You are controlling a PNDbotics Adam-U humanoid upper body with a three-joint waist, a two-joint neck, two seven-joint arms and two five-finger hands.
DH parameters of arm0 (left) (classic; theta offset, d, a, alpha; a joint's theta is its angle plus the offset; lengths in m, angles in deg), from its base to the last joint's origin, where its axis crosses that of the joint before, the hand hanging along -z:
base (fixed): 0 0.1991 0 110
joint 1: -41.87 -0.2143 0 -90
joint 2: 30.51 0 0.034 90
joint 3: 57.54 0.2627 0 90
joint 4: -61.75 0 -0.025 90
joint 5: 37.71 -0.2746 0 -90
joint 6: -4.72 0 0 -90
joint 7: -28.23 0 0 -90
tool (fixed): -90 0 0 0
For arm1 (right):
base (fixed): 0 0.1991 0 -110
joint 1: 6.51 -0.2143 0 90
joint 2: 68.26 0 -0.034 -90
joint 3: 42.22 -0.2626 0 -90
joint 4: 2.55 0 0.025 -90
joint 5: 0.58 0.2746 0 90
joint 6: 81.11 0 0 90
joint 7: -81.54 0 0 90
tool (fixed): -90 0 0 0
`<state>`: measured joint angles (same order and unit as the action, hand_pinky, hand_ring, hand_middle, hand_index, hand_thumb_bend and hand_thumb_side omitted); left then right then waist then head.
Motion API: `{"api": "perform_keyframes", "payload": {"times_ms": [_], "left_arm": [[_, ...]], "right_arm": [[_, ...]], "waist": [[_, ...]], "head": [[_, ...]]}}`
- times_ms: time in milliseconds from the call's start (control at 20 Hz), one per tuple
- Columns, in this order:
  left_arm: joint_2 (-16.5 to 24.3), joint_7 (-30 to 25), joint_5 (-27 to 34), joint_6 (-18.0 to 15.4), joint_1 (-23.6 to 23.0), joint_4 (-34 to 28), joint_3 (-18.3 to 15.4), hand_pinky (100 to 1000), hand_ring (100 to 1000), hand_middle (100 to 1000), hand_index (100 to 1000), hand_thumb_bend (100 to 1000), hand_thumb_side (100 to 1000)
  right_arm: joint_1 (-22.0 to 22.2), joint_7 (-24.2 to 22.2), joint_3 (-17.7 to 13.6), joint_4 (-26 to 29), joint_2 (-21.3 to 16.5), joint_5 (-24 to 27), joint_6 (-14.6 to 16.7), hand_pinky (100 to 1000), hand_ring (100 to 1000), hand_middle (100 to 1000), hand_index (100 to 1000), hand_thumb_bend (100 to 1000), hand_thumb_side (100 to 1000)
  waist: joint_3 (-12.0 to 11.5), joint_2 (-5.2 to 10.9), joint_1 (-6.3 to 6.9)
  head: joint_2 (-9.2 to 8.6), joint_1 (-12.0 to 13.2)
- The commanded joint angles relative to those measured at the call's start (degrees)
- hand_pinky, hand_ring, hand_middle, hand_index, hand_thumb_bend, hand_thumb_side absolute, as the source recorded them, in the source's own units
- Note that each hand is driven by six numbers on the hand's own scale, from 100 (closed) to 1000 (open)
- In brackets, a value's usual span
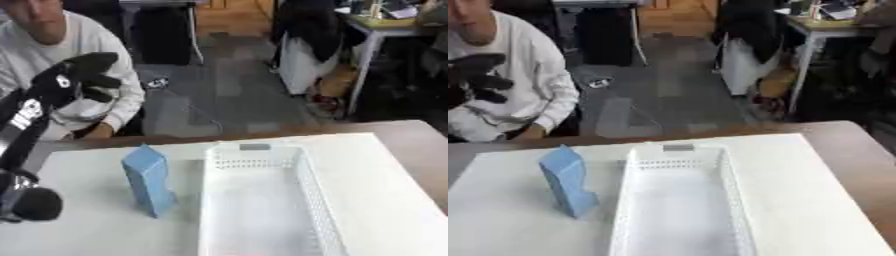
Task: Pick up objects on the table and place them in the box.
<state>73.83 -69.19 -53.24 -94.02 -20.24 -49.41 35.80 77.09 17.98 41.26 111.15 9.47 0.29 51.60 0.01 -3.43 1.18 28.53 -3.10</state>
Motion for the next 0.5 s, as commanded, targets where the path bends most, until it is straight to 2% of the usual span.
{"api": "perform_keyframes", "payload": {"times_ms": [50,200,400,500], "left_arm": [[3.77,-1.07,-5.0,2.36,2.32,2.61,0.83,613,727,875,954,948,914],[5.47,-5.55,-9.33,4.03,3.98,5.84,2.24,550,678,844,932,905,943],[7.6,-14.98,-14.18,5.31,6.86,9.95,4.06,532,684,833,929,840,926],[8.47,-20.03,-16.47,5.03,8.38,11.9,5.02,508,695,833,926,836,946]], "right_arm": [[-0.22,1.31,-0.48,0.89,-1.95,0.26,-0.6,152,336,517,606,100,861],[-0.13,1.21,-0.3,0.89,-2.12,0.33,-1.56,148,334,518,606,100,857],[0.17,1.03,-0.16,0.89,-2.31,0.35,-2.75,143,332,519,605,100,850],[0.3,0.71,0.01,0.89,-2.37,0.28,-3.1,141,332,519,605,100,855]], "waist": [[0.23,0.93,0.16],[0.47,1.31,0.41],[0.55,1.72,0.66],[0.63,1.86,0.76]], "head": [[0.9,1.04],[1.5,1.45],[2.04,1.89],[2.16,2.11]]}}
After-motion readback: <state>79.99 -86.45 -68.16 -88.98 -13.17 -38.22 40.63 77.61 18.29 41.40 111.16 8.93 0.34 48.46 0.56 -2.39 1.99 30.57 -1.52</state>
